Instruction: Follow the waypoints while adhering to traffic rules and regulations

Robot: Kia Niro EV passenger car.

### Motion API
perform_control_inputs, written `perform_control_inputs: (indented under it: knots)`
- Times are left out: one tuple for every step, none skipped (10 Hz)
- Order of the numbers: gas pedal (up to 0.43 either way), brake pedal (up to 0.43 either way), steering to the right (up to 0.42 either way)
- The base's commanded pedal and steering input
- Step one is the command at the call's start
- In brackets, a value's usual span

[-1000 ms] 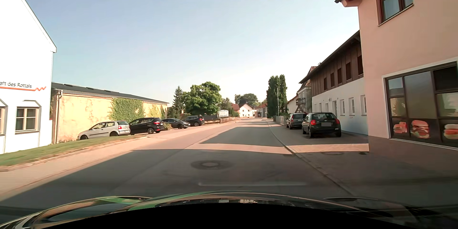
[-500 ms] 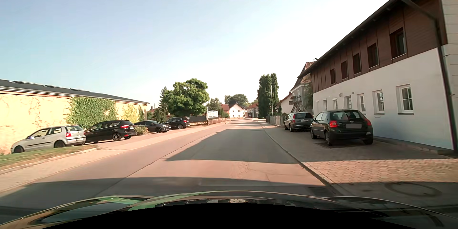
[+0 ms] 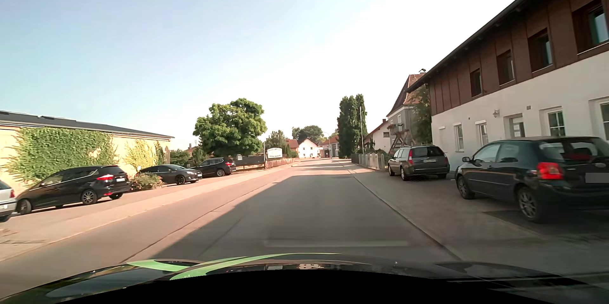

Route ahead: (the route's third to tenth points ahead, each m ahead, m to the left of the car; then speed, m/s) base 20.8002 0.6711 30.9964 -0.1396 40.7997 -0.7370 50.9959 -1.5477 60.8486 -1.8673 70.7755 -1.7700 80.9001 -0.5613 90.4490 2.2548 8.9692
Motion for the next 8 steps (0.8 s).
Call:
perform_control_inputs:
  knots:
    - [0.209,0.000,0.022]
    - [0.189,0.000,0.022]
    - [0.177,0.000,0.021]
    - [0.177,0.000,0.022]
    - [0.177,0.000,0.022]
    - [0.177,0.000,0.021]
    - [0.177,0.000,0.021]
    - [0.177,0.000,0.022]
